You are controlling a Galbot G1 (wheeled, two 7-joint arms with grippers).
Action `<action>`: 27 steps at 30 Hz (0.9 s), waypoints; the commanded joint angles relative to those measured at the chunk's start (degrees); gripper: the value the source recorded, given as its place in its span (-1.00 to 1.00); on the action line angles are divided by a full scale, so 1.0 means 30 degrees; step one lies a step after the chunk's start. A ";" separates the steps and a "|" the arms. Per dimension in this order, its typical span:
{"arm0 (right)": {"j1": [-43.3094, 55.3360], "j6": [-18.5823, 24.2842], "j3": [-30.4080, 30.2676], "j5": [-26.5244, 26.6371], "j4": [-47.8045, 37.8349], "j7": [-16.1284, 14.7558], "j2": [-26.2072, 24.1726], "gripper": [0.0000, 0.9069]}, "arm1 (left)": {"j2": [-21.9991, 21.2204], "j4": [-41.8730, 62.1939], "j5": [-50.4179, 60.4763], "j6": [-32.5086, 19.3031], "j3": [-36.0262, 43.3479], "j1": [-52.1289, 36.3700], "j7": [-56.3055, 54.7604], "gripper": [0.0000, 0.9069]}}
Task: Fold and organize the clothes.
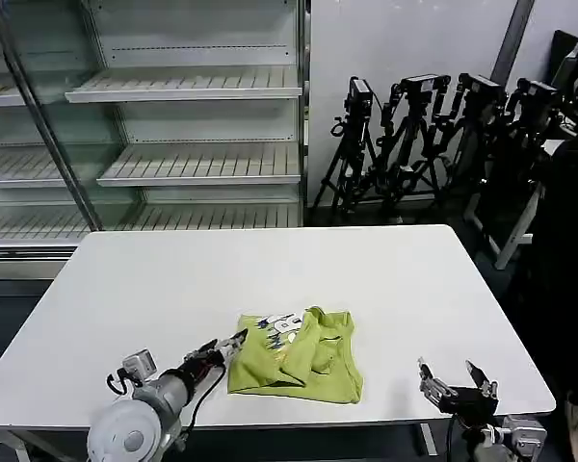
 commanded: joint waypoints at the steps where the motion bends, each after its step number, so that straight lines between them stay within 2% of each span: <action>1: -0.0275 0.0009 0.0315 0.0091 0.0187 0.0015 0.0019 1.00 | -0.1110 0.0658 -0.0470 0.0063 0.1455 -0.0710 0.0091 1.00; 11: -0.0887 0.0061 0.0929 0.0232 0.0494 -0.0031 0.0155 1.00 | -0.1739 0.1228 0.0221 0.0012 0.2372 -0.0936 0.0056 1.00; 12: -0.0903 0.0059 0.0943 0.0236 0.0494 -0.0030 0.0167 1.00 | -0.1744 0.1330 0.0225 -0.0012 0.2387 -0.0933 0.0039 0.53; 13: -0.0962 0.0061 0.0982 0.0233 0.0584 -0.0028 0.0198 1.00 | -0.1746 0.1385 0.0236 -0.0089 0.2407 -0.0933 0.0019 -0.29; 14: -0.0997 0.0059 0.0999 0.0216 0.0633 -0.0026 0.0229 1.00 | -0.1740 0.1417 0.0264 -0.0337 0.2460 -0.0905 0.0051 -0.51; 16: -0.1051 0.0060 0.1001 0.0195 0.0708 -0.0015 0.0270 1.00 | -0.1778 0.1297 0.0276 -0.0464 0.2468 -0.0834 0.0103 -0.82; 27: -0.1151 0.0076 0.1049 0.0166 0.0984 0.0022 0.0354 1.00 | -0.2182 0.1101 -0.0038 -0.0840 0.2268 -0.0775 0.0200 -0.91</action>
